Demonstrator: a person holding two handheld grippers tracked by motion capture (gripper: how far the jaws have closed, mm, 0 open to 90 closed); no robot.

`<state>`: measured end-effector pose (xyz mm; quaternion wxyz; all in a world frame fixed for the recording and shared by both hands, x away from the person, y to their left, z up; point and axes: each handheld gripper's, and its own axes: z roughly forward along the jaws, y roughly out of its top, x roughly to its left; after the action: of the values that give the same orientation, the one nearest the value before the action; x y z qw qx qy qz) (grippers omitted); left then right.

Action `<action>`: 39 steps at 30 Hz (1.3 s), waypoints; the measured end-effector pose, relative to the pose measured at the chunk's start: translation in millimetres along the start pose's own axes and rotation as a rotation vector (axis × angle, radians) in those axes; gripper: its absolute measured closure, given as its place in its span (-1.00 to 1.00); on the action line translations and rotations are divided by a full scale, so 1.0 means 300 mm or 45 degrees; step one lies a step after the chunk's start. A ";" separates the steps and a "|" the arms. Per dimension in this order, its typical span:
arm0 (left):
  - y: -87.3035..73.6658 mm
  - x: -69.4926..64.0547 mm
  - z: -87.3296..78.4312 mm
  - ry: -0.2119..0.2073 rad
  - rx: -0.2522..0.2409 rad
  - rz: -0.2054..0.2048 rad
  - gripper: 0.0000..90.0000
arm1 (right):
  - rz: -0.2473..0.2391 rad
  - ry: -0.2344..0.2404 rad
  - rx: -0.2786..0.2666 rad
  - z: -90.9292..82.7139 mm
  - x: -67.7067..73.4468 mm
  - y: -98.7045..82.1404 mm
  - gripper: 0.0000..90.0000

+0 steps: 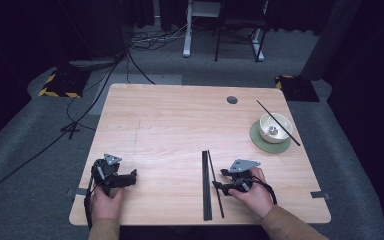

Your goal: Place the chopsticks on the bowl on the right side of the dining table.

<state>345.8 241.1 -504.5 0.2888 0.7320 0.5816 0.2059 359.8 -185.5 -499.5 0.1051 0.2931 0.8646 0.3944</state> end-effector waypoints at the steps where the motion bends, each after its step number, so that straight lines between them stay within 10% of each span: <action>1: 0.000 0.000 0.000 0.000 0.000 0.000 -0.96 | -0.008 -0.004 0.006 -0.003 -0.005 -0.001 -0.07; 39: 0.000 0.000 0.000 -0.002 0.001 -0.002 -0.96 | 0.097 -0.174 0.003 -0.065 -0.104 -0.042 0.92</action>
<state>345.7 241.0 -504.6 0.2893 0.7319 0.5819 0.2050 371.6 -222.6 -497.4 0.1483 0.3522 0.8441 0.3760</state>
